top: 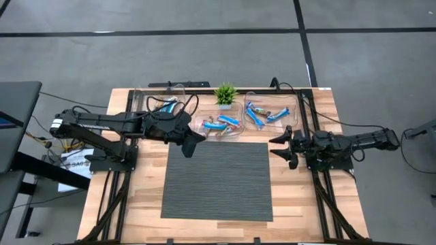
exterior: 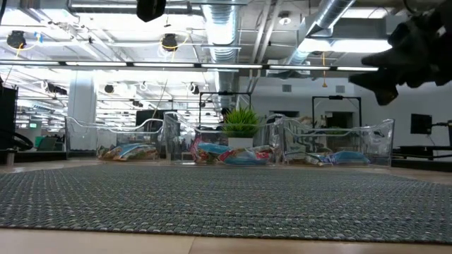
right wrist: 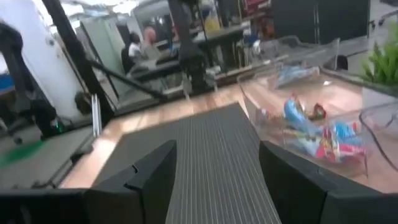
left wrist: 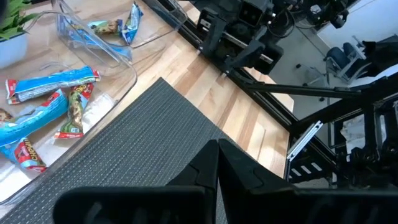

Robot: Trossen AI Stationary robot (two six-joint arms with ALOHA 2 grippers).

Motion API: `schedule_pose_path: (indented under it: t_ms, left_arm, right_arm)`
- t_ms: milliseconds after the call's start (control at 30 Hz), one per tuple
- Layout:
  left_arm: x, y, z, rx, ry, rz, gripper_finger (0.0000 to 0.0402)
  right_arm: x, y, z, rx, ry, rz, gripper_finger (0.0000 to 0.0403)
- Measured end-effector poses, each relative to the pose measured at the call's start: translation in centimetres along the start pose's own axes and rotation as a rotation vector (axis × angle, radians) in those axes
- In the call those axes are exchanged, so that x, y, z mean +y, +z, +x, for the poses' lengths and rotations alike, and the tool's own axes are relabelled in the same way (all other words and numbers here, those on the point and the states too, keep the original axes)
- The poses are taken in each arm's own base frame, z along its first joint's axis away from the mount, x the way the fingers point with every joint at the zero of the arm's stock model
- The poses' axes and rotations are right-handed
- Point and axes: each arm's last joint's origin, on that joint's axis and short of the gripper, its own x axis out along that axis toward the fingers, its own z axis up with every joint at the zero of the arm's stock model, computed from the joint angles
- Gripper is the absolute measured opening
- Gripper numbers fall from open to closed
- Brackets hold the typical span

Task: Pick and place Granola Bars by type
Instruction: Return to Home Position

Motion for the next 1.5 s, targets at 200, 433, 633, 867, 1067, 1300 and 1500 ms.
schedule_pose_path:
  t_ms: [200, 433, 633, 867, 1067, 1300, 1500]
  left_arm:
    - [0.0, 0.0, 0.0, -0.007, 0.005, 0.003, 0.0]
    - [-0.4, -0.2, -0.1, 0.004, -0.03, 0.181, 0.0]
    - [-1.4, -1.3, -0.1, 0.02, -0.09, 0.281, 0.0]
    - [1.7, -9.3, 2.4, 0.022, -0.169, 0.294, 0.0]
    - [6.7, -15.5, 2.1, 0.027, -0.27, 0.249, 0.0]
    - [11.0, -18.7, 0.3, 0.021, -0.3, 0.281, 0.0]
    - [13.5, -20.2, -1.1, -0.01, -0.376, 0.34, 0.0]
  right_arm:
    - [0.0, -0.8, 0.0, 0.094, 0.029, -0.033, 0.0223]
    - [0.0, -1.0, 0.0, 0.121, 0.047, -0.063, 0.0223]
    - [0.0, -1.0, 0.1, 0.124, 0.048, -0.062, 0.0223]
    - [0.0, -1.0, 0.1, 0.125, 0.048, -0.062, 0.0223]
    - [0.0, -1.0, 0.1, 0.124, 0.048, -0.062, 0.0223]
    - [0.0, -1.0, 0.1, 0.123, 0.048, -0.062, 0.0223]
    - [0.0, -1.0, 0.1, 0.122, 0.047, -0.062, 0.0223]
